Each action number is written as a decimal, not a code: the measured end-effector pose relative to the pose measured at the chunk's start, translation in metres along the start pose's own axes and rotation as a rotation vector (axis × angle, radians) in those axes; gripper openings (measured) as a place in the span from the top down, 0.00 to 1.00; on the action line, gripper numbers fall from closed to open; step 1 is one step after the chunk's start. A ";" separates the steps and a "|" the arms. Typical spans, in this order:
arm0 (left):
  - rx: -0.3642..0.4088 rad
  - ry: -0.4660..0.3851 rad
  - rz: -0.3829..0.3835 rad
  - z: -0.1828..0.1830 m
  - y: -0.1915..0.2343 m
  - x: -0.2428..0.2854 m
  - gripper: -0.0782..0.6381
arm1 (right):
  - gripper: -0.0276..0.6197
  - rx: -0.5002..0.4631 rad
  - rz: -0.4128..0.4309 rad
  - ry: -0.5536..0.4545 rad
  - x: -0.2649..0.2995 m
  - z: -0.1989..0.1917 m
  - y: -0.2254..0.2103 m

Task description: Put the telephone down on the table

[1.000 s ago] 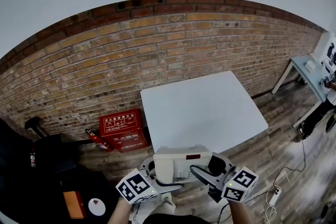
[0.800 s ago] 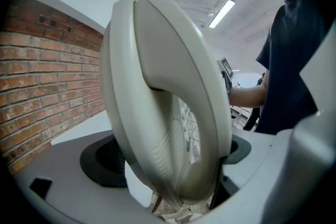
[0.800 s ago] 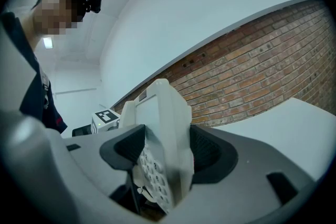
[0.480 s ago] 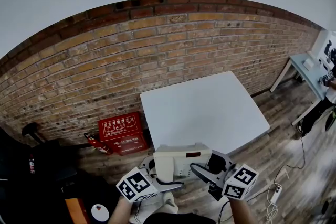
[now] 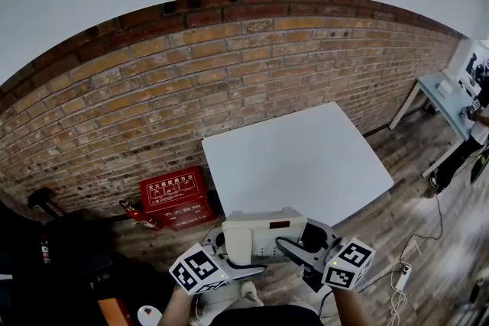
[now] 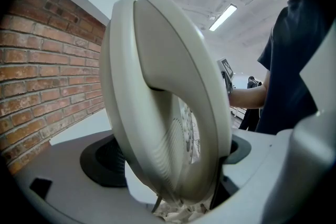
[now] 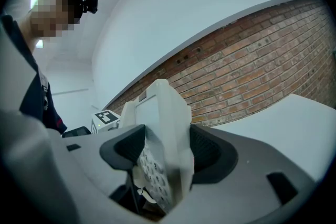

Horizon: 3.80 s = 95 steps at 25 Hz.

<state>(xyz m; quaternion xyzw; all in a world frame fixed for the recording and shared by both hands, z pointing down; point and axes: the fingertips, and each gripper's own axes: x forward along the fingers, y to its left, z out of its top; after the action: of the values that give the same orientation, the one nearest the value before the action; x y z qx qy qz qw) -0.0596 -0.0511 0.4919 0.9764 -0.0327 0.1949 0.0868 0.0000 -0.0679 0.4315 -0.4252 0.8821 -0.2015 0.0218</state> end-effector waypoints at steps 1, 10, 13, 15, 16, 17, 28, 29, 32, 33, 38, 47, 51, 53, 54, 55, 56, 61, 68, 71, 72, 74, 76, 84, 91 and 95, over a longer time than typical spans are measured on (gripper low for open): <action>-0.001 0.000 -0.001 -0.001 0.001 0.000 0.19 | 0.56 0.003 -0.002 0.001 0.001 -0.001 0.000; -0.020 -0.005 -0.009 -0.002 0.010 0.003 0.19 | 0.56 0.010 -0.010 0.017 0.009 -0.001 -0.009; -0.035 -0.004 -0.011 -0.004 0.011 0.006 0.19 | 0.56 0.013 -0.006 0.023 0.009 -0.002 -0.012; -0.046 -0.003 -0.009 -0.006 0.011 0.010 0.19 | 0.56 0.016 -0.001 0.029 0.009 -0.003 -0.015; -0.052 -0.003 -0.006 -0.006 0.012 0.011 0.19 | 0.56 0.018 0.003 0.031 0.009 -0.004 -0.017; -0.057 -0.001 -0.001 -0.007 0.012 0.012 0.19 | 0.56 0.020 0.007 0.033 0.010 -0.005 -0.019; -0.135 0.008 0.076 -0.011 0.028 0.034 0.19 | 0.56 0.043 0.091 0.080 0.020 -0.008 -0.049; -0.142 0.008 0.082 -0.012 0.029 0.037 0.19 | 0.56 0.045 0.098 0.085 0.021 -0.008 -0.052; -0.160 0.009 0.101 -0.012 0.034 0.044 0.19 | 0.56 0.052 0.119 0.104 0.023 -0.009 -0.062; -0.166 0.010 0.107 -0.013 0.036 0.046 0.19 | 0.56 0.055 0.126 0.110 0.024 -0.010 -0.065; -0.190 0.017 0.133 -0.015 0.046 0.057 0.19 | 0.56 0.071 0.157 0.140 0.030 -0.012 -0.080; -0.256 0.010 0.162 -0.031 0.065 0.074 0.19 | 0.56 0.092 0.204 0.206 0.046 -0.029 -0.106; -0.278 0.021 0.161 -0.039 0.071 0.081 0.19 | 0.56 0.114 0.215 0.225 0.051 -0.038 -0.116; -0.292 0.025 0.161 -0.044 0.074 0.085 0.19 | 0.56 0.124 0.214 0.242 0.054 -0.043 -0.122; -0.299 0.028 0.161 -0.047 0.076 0.088 0.19 | 0.56 0.128 0.216 0.249 0.055 -0.046 -0.126; -0.305 0.031 0.160 -0.051 0.078 0.091 0.19 | 0.56 0.134 0.219 0.257 0.056 -0.049 -0.129; -0.310 0.034 0.160 -0.054 0.079 0.093 0.19 | 0.56 0.141 0.222 0.264 0.057 -0.053 -0.132; -0.328 0.054 0.157 -0.067 0.085 0.102 0.19 | 0.56 0.172 0.233 0.289 0.061 -0.069 -0.144; -0.397 0.055 0.151 -0.094 0.092 0.116 0.19 | 0.56 0.198 0.228 0.351 0.071 -0.095 -0.160; -0.420 0.065 0.145 -0.104 0.094 0.121 0.19 | 0.56 0.219 0.225 0.376 0.074 -0.106 -0.165; -0.425 0.071 0.143 -0.108 0.095 0.122 0.19 | 0.56 0.225 0.224 0.384 0.075 -0.110 -0.167; -0.433 0.082 0.140 -0.115 0.097 0.125 0.19 | 0.56 0.235 0.225 0.401 0.076 -0.118 -0.171; -0.446 0.088 0.133 -0.122 0.097 0.129 0.19 | 0.56 0.243 0.224 0.414 0.077 -0.124 -0.174; -0.490 0.107 0.110 -0.143 0.100 0.139 0.19 | 0.55 0.286 0.197 0.444 0.081 -0.147 -0.185; -0.528 0.103 0.105 -0.157 0.102 0.146 0.19 | 0.55 0.304 0.188 0.477 0.084 -0.164 -0.192; -0.537 0.114 0.098 -0.164 0.103 0.148 0.19 | 0.55 0.316 0.184 0.494 0.085 -0.170 -0.195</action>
<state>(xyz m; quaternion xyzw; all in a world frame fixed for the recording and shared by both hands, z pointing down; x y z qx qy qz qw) 0.0051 -0.1272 0.7144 0.9032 -0.1252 0.2377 0.3347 0.0541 -0.1839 0.6720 -0.2731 0.8531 -0.4308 -0.1094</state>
